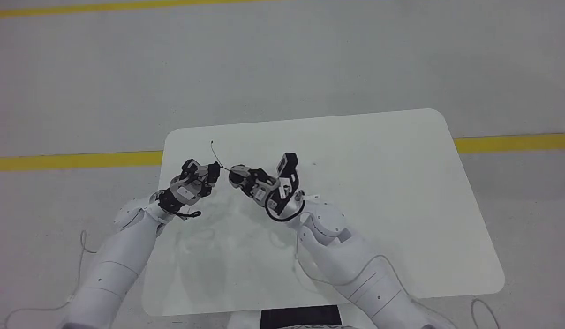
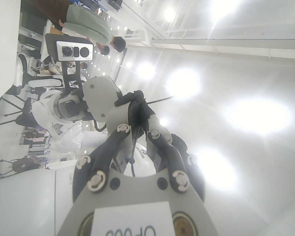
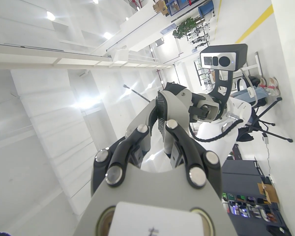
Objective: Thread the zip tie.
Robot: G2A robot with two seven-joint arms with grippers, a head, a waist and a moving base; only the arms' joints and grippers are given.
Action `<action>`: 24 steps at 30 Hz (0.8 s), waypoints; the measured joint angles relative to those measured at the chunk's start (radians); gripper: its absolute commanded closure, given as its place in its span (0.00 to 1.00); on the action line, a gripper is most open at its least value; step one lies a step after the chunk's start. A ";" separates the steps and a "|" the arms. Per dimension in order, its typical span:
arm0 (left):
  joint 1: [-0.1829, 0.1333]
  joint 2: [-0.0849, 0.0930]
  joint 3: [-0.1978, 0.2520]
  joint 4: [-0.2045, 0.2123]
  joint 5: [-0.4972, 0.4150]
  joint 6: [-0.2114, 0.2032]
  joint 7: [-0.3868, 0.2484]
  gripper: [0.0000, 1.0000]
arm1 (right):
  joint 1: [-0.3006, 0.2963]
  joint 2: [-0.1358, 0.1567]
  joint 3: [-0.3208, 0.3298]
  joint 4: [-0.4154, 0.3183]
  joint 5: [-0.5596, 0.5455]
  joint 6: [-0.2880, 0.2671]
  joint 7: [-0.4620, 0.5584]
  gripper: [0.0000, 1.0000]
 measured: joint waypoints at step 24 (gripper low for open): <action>0.000 0.000 0.000 0.000 0.000 0.000 0.000 1.00 | -0.017 0.021 0.050 -0.026 0.021 0.004 -0.012 1.00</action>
